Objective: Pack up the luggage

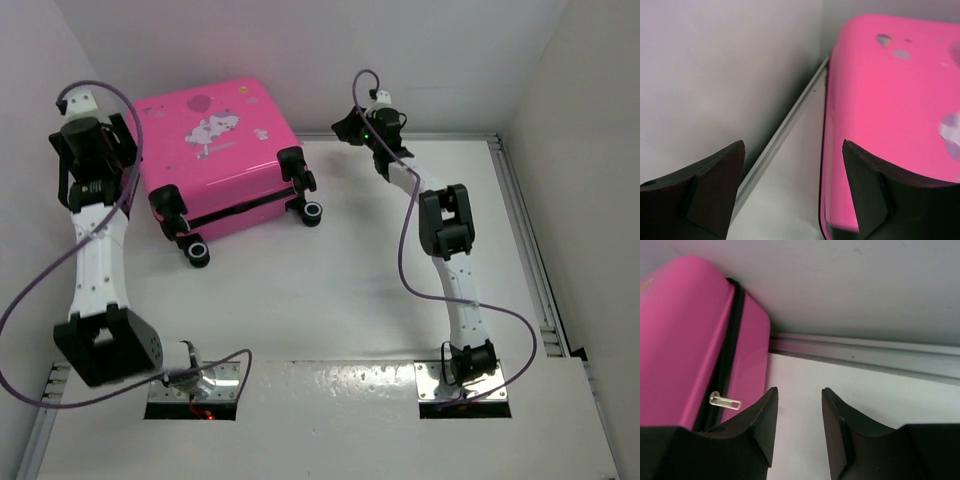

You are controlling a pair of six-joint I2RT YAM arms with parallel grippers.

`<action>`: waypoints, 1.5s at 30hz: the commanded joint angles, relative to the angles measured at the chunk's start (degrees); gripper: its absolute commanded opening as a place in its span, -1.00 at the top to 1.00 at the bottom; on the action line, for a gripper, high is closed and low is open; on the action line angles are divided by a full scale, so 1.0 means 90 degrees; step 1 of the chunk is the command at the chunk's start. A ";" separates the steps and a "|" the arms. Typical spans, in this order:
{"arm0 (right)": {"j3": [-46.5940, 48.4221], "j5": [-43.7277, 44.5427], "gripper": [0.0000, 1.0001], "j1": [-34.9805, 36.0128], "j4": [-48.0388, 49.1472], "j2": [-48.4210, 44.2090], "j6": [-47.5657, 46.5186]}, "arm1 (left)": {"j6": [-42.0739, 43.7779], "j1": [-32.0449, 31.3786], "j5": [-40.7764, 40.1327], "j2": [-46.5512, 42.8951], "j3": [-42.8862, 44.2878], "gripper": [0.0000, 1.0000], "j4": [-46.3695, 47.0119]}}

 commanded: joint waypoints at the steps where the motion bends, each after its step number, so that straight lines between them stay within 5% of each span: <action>1: 0.0673 -0.0171 0.20 -0.0039 -0.1125 0.0236 0.0676 | -0.1046 0.0338 -0.0444 0.0979 0.0793 -0.65 -0.0427; 13: 0.0506 -0.0072 0.01 0.0508 -0.0793 0.0587 0.0451 | -0.1577 0.0690 0.0384 0.4789 0.2992 -0.63 -0.0372; 24: 0.1024 -0.0755 -0.23 0.1045 -0.0588 0.0938 -0.0651 | -0.0349 0.0554 0.2151 0.6742 0.4584 -0.63 -0.0206; 28: 0.0645 -0.2332 -0.26 0.1201 0.0026 0.0648 -0.1511 | 0.0687 0.0096 0.3050 0.7310 0.4996 -0.58 -0.0333; 37: -0.3190 -0.4437 -0.28 0.1631 0.2563 -0.1412 -0.3024 | 0.2337 -0.1184 0.4068 0.6462 0.3356 -0.54 -0.0031; 41: -0.4614 -0.4857 -0.28 0.1582 0.2975 -0.2292 -0.3200 | 0.2894 -0.1866 0.4643 0.6129 0.2487 -0.51 0.0087; 45: -0.5994 -0.5279 -0.28 0.1572 0.3259 -0.3442 -0.3766 | 0.3130 -0.2307 0.5034 0.6245 0.2650 -0.46 0.0146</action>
